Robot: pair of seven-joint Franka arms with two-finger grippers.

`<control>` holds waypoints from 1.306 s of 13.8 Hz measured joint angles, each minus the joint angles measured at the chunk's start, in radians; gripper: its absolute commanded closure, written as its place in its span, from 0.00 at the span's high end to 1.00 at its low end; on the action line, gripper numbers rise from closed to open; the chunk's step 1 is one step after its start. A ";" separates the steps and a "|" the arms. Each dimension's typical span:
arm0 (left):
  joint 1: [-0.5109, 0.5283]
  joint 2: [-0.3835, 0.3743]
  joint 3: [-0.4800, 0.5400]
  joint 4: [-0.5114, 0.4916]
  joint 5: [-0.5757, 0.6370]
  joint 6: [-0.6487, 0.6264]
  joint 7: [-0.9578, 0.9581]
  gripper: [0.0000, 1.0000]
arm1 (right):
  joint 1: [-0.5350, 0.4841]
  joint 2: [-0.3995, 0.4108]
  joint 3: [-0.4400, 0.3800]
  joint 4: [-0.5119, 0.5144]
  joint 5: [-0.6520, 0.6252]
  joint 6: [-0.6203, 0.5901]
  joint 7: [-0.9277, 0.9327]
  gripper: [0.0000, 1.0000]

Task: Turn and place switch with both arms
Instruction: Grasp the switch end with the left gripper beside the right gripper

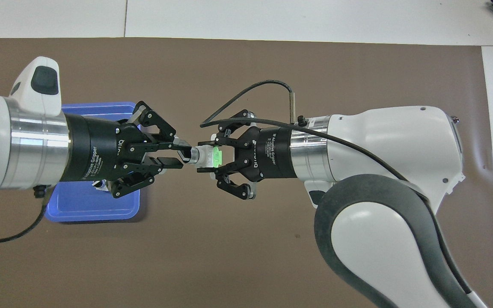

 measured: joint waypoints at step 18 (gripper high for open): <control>0.001 -0.010 0.017 -0.025 -0.066 -0.010 0.317 0.00 | 0.001 0.000 0.001 0.002 0.002 -0.001 0.000 0.00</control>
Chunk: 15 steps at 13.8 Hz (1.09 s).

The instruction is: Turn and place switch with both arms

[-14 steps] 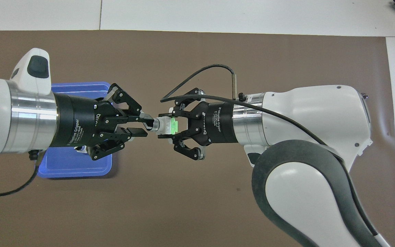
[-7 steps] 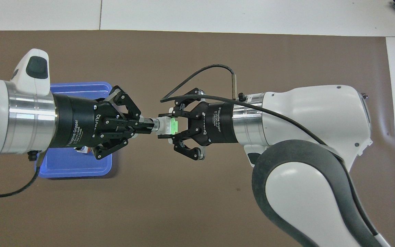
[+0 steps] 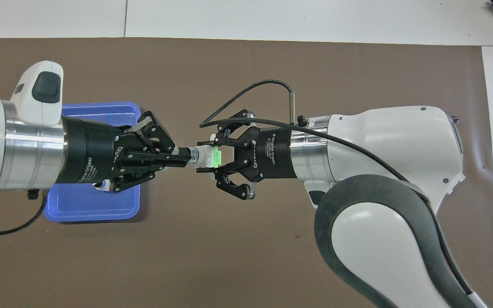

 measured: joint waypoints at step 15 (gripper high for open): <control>0.000 -0.009 0.009 -0.007 0.012 0.005 0.531 0.00 | 0.009 0.006 0.002 0.005 0.010 0.023 0.003 0.00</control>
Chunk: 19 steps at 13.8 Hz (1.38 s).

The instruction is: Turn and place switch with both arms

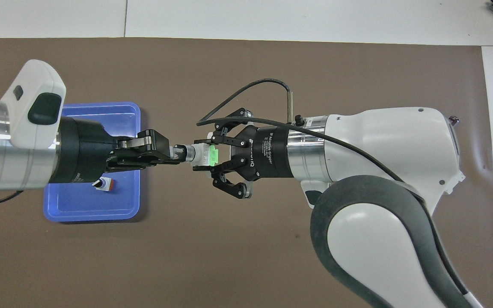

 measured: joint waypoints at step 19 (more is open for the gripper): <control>-0.002 -0.010 -0.022 0.000 0.086 0.020 0.642 0.00 | 0.004 0.010 0.001 0.001 0.000 0.001 0.000 0.00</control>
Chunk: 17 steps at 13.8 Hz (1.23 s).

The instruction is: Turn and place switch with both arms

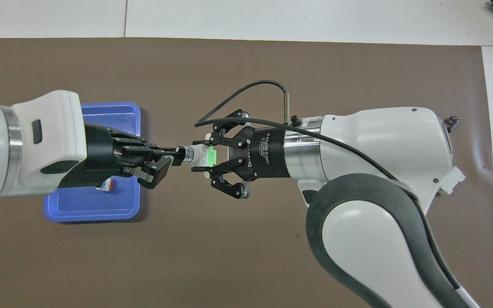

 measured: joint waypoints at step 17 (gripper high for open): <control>0.000 -0.009 0.005 0.000 -0.001 -0.010 0.133 0.00 | 0.002 -0.006 0.002 0.001 0.000 -0.005 0.038 0.49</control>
